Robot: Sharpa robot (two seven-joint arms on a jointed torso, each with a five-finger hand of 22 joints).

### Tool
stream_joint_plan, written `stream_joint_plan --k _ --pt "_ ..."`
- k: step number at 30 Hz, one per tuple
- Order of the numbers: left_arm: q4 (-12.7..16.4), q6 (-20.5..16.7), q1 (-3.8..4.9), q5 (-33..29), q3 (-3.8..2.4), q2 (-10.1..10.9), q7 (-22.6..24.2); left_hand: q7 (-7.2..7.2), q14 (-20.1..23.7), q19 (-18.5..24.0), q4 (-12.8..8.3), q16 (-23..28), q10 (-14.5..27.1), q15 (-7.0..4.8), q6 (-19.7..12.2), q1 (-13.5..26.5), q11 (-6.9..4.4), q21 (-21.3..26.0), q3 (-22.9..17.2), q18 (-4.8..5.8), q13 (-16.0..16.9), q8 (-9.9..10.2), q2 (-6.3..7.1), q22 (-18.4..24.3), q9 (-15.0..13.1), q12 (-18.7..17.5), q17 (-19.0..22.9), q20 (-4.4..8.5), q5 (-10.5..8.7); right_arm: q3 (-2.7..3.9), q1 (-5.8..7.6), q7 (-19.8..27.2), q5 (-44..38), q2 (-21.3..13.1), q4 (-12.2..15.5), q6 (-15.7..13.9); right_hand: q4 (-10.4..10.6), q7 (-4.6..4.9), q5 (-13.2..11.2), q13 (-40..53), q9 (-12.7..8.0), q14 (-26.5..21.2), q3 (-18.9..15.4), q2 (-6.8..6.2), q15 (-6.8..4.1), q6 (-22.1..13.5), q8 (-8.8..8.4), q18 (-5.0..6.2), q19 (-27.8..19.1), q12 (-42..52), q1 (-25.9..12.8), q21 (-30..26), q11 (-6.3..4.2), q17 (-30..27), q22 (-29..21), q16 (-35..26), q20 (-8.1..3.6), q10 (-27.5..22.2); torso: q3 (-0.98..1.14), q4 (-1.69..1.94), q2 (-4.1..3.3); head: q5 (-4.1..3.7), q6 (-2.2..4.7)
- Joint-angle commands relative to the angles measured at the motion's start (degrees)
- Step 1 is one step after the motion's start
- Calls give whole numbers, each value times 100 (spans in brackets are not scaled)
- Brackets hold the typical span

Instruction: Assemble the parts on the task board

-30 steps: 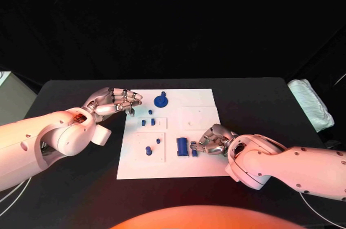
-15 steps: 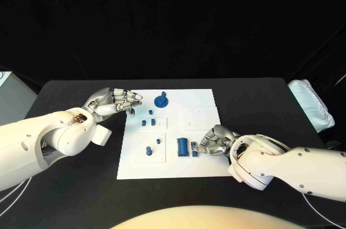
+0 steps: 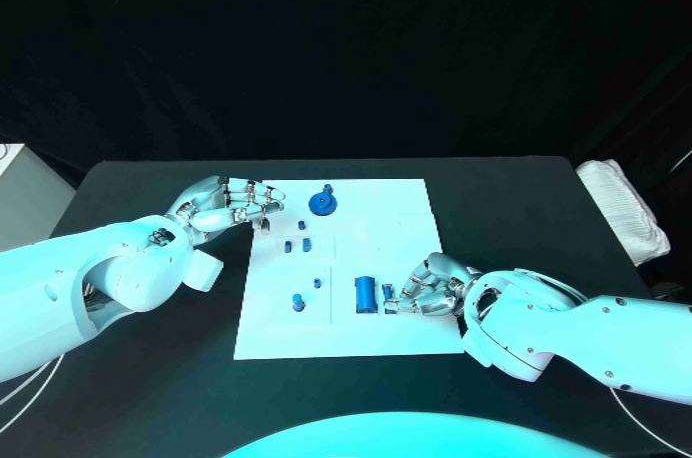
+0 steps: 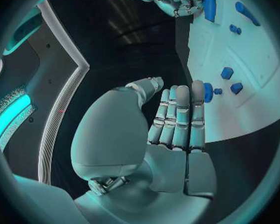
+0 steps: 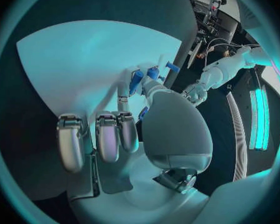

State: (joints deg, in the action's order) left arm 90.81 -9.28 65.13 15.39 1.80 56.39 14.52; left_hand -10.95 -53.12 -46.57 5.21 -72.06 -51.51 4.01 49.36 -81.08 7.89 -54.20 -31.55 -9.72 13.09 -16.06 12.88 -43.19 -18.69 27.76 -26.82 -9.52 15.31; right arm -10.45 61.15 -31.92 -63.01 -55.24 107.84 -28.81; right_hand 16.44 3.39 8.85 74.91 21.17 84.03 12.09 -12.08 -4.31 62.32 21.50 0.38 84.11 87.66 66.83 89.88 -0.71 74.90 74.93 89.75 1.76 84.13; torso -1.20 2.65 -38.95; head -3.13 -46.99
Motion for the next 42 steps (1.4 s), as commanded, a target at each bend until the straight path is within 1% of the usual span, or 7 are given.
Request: stream_joint_plan --k 1,13,19,31,35,40,42 --pt "6 87 1 17 -3 -9 5 -10 43 -14 -2 -20 33 -2 -39 -17 -13 -16 11 -78 -9 -27 -8 -5 5 20 -8 -13 30 -1 -7 111 -98 -7 -27 247 -13 9 -11 1416 7 597 -45 35 -6 -30 33 -38 589 -11 32 12 -7 1510 1507 25 -8 508 -8 5 -5 1 -3" --pt "11 87 1 18 -3 -9 -7 -10 43 -14 -1 -21 36 -2 -40 -19 -13 -18 5 -78 -10 -30 -17 -7 6 25 -8 -13 31 0 -15 30 -254 176 -264 21 -29 13 -11 1415 18 597 -58 140 -7 -46 40 -38 589 -16 201 12 -6 1510 1507 25 -9 506 2 12 -14 9 -10" --pt "9 86 1 19 -3 -8 -11 -10 44 -14 -2 -21 36 -2 -39 -24 -14 -19 -1 -78 -11 -32 -25 -9 7 28 -8 -13 33 0 -19 40 -280 232 -360 -90 -2 17 -17 1417 20 597 -71 166 -5 -46 41 -38 589 -13 174 12 -3 1510 1507 25 -8 507 -7 5 -2 19 -23" --pt "-19 84 0 19 -2 -16 -3 -10 44 -14 -2 -21 36 -2 -39 -24 -14 -19 -1 -78 -11 -32 -25 -9 7 28 -8 -13 33 5 -21 305 -211 139 -262 -257 20 19 -22 1410 28 597 -248 125 0 -58 47 -38 589 -31 67 12 1 1510 1507 25 -4 501 -5 -14 9 19 10" --pt "-49 44 -1 -12 -1 -33 42 -11 45 -13 -2 -22 39 -3 -41 -26 -13 -22 -6 -79 -12 -34 -31 -12 9 32 -8 -12 33 25 20 788 80 29 -197 -538 15 49 -29 1372 34 597 -659 147 16 -172 18 -38 589 -140 -58 12 25 1510 1507 25 8 463 -16 -10 22 1 43" --pt "-111 -77 -16 -205 6 -84 177 -19 78 15 43 -5 56 12 -71 44 -3 1 24 -72 -18 -29 0 -5 21 44 -1 -23 22 46 162 2083 955 -24 -376 -931 -13 205 -23 1304 -25 574 -976 349 128 -575 -206 -35 585 -334 253 -5 160 1416 1502 -23 96 381 -30 -28 52 -6 110" --pt "-158 -138 -25 -327 9 -122 262 -21 264 144 150 145 89 41 -105 159 0 181 106 -67 -23 -44 54 85 33 77 57 -59 -8 58 234 2691 1450 5 -578 -1021 -28 245 -25 1184 -33 536 -1019 401 162 -653 -257 41 489 -666 431 -373 196 1271 1397 -103 130 245 -45 -42 78 -3 148"
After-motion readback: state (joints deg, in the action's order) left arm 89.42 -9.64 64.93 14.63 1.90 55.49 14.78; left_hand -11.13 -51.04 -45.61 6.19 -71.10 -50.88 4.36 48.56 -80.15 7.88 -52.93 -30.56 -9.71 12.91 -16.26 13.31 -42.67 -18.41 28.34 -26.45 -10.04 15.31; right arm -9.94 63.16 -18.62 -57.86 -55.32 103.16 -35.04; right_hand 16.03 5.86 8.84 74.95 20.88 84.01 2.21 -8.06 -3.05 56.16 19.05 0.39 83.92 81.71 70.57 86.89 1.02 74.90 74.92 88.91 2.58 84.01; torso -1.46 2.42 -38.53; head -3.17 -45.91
